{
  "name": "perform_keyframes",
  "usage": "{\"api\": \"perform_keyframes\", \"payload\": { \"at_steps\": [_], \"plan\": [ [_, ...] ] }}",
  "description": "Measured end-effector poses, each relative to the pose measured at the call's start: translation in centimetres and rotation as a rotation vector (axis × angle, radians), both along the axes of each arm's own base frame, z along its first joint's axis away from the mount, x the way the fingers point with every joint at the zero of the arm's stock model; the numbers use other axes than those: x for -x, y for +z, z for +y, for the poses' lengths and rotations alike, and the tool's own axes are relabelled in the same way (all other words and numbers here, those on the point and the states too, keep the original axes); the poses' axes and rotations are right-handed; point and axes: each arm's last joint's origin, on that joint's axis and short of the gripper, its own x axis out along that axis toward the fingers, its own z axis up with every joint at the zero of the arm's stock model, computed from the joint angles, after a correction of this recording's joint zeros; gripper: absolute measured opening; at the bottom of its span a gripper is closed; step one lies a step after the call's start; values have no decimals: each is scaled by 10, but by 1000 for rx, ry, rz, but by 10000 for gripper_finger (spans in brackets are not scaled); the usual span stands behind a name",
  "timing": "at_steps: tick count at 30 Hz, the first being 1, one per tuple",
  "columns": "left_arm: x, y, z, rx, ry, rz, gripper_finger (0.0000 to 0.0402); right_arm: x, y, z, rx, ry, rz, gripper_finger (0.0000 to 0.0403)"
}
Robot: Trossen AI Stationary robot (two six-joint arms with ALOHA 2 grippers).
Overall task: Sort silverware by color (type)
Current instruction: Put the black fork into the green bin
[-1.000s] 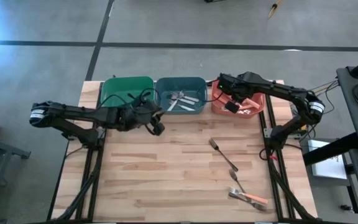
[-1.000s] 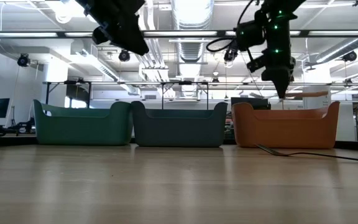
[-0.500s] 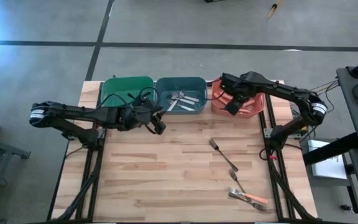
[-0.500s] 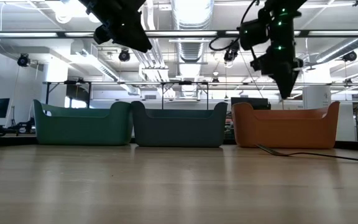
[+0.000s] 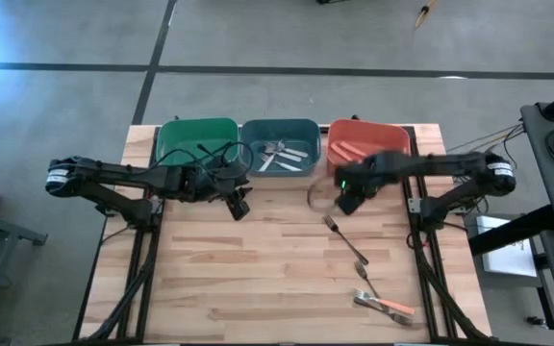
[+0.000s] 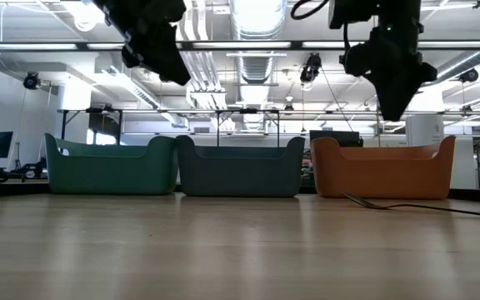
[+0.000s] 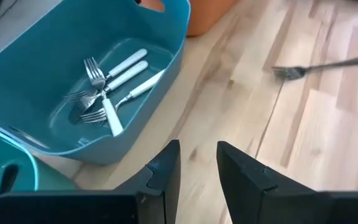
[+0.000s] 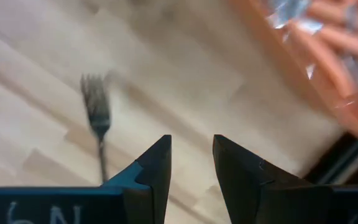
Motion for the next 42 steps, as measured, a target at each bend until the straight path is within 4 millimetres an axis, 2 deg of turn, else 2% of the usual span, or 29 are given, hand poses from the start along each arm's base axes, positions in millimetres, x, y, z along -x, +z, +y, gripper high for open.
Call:
{"api": "perform_keyframes", "payload": {
  "at_steps": [5,15,25,34,42],
  "plan": [
    [4,1,-1,6,-39,29,88,-15,-29,40,-16,32,62,109],
    [12,8,-4,49,-93,7,88,-43,-72,86,-98,86,51,109],
    [15,12,-10,66,-109,-14,88,-56,-109,89,-87,162,153,109],
    [15,12,-13,85,-107,-25,88,-61,-123,89,-79,197,159,109],
    [15,12,-13,88,-104,-30,88,-60,-134,77,-107,186,125,109]
  ]
}}
